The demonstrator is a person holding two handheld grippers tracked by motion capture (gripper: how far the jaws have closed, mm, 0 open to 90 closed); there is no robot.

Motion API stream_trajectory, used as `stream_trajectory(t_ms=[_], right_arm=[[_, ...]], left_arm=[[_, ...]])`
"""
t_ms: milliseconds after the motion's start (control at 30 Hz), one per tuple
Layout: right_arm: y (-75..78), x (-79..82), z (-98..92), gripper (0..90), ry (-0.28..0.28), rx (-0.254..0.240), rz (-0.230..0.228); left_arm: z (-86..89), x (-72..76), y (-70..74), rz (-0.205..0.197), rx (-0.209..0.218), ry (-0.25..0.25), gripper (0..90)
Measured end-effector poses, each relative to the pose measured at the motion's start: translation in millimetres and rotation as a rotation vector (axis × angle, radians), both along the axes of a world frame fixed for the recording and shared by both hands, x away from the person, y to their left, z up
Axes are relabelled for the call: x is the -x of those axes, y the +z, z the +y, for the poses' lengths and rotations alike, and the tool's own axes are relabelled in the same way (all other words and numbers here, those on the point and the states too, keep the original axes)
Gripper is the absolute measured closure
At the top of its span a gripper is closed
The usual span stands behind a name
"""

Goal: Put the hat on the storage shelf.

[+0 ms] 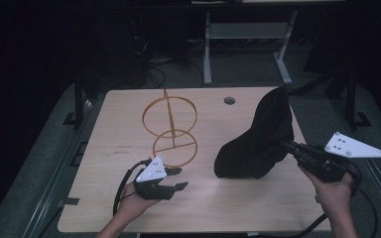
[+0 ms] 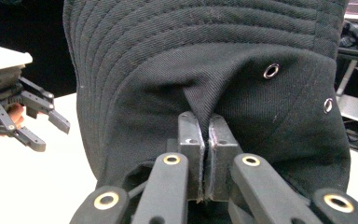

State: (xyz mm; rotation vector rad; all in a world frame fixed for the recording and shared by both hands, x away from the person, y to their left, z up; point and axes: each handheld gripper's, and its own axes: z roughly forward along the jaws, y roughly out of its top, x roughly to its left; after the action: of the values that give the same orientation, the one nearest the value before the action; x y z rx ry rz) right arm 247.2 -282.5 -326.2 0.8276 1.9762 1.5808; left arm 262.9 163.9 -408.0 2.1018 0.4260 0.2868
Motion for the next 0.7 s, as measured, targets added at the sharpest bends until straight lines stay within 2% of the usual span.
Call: stream_trajectory(t_ms=[67, 300, 367, 533, 700], right_arm=[[5.9, -2.5, 2.0, 86.9, 0.006, 0.007, -0.012], [16.1, -7.2, 8.7, 86.9, 0.016, 0.017, -0.006], [20.2, -9.9, 12.6, 86.9, 0.025, 0.020, -0.003], [27.8, -14.0, 17.5, 86.9, 0.037, 0.026, -0.005], [36.7, -17.0, 22.5, 86.9, 0.043, 0.030, -0.010]], left_arm=[[4.2, 0.1, -2.7, -0.005, -0.001, 0.011, 49.0], [11.6, -0.7, -6.3, 0.001, 0.005, 0.025, 45.8], [14.1, -2.4, -8.6, 0.020, 0.018, 0.030, 44.2], [17.3, -4.9, -13.7, 0.045, 0.015, 0.034, 40.5], [19.9, -7.1, -15.4, 0.051, 0.030, 0.041, 40.2]])
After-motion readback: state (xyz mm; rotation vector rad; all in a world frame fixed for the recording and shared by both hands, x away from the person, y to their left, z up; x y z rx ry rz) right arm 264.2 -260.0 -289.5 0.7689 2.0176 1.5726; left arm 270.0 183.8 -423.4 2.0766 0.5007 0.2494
